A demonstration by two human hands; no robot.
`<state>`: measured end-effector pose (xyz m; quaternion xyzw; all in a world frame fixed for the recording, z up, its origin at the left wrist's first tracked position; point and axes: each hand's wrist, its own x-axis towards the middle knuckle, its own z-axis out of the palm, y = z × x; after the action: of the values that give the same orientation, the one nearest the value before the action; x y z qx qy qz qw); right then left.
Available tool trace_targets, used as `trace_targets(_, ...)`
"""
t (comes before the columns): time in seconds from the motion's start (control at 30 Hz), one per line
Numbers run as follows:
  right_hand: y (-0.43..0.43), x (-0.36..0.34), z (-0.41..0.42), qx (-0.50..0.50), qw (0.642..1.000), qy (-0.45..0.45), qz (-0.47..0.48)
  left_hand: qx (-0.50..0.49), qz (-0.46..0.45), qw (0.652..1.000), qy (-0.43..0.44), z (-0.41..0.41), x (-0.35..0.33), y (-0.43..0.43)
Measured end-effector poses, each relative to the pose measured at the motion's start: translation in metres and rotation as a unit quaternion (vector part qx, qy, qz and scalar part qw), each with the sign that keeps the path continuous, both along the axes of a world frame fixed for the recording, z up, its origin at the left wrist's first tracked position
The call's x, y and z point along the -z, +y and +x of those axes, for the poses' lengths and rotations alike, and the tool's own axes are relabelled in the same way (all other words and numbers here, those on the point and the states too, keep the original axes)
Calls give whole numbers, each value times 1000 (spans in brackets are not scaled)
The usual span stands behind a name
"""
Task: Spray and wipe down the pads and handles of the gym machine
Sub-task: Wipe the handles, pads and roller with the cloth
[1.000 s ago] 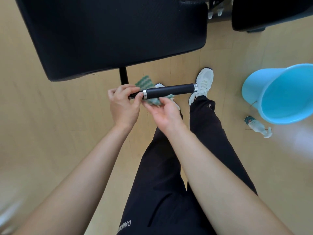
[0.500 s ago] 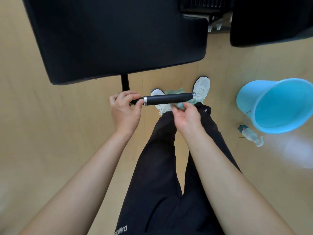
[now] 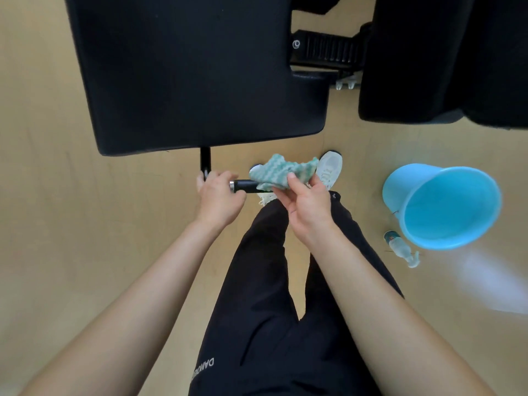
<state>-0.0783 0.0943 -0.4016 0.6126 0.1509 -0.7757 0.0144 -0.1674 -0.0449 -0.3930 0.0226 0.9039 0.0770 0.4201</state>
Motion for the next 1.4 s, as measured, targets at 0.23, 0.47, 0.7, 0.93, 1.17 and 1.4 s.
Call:
trace_targets(0.23, 93, -24, -39, -276, 938, 99, 187, -117, 268, 955, -41, -40, -39, 87)
trace_targets(0.47, 170, -44, -111, -362, 887, 157, 241, -50, 298, 953, -27, -108, -30, 153)
trace_targets(0.7, 232, -33, -204, -344, 839, 33, 420, -118, 314, 934, 122, -198, -13, 202)
trace_targets(0.93, 273, -9, -325, -325, 779, -44, 535, -147, 355, 906, 175, -298, 2, 250)
trace_targets(1.17, 294, 37, -443, -370, 690, 15, 622, -110, 290, 913, 265, -393, 31, 267)
trace_targets(1.4, 270, 97, -488, -628, 476, 182, 588, -55, 184, 906, 378, -443, 72, 248)
